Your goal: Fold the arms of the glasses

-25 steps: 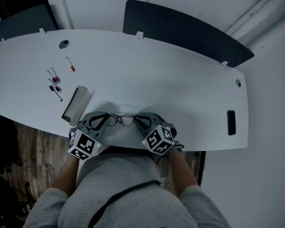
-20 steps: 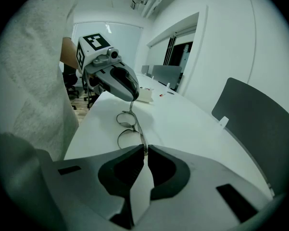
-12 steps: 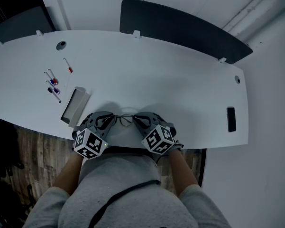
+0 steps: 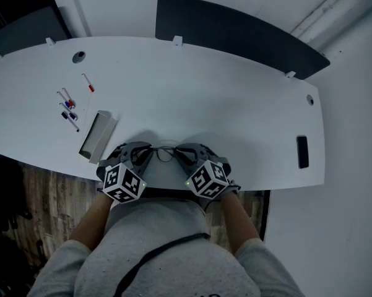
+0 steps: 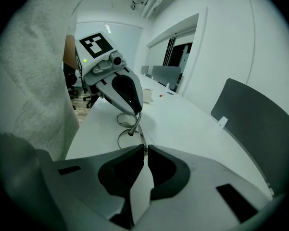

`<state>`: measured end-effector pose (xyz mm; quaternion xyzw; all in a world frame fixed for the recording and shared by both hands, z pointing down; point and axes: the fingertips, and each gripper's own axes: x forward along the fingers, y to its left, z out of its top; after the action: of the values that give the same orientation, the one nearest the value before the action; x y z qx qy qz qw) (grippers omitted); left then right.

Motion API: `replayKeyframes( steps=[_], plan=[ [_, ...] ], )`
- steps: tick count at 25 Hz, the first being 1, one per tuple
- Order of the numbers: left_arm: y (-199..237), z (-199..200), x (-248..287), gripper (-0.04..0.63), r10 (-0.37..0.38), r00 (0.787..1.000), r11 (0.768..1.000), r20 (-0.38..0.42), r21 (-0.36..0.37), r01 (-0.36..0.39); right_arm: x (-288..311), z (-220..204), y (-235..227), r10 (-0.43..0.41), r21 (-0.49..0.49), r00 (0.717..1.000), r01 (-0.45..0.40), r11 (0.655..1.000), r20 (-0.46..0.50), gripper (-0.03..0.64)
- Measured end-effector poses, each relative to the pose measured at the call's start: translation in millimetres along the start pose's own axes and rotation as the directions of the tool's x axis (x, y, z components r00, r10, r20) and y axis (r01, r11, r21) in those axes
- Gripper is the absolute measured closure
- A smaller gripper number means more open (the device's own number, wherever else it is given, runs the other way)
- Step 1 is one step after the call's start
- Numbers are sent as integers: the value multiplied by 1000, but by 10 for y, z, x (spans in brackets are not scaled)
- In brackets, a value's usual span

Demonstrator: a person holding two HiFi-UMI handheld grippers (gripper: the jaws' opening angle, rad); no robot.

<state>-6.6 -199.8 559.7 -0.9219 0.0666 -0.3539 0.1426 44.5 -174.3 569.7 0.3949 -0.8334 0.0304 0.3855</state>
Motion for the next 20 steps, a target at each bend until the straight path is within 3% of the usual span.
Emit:
replayKeyframes(
  steps=[12, 20],
  plan=[
    [-36, -17, 48, 557, -10, 997, 995, -74, 94, 17, -5, 3, 7, -5, -12, 1000, 5, 1000, -5, 578],
    [-67, -31, 102, 568, 5, 987, 970, -161, 239, 34, 5, -17, 3, -6, -15, 1000, 6, 1000, -4, 578]
  ],
)
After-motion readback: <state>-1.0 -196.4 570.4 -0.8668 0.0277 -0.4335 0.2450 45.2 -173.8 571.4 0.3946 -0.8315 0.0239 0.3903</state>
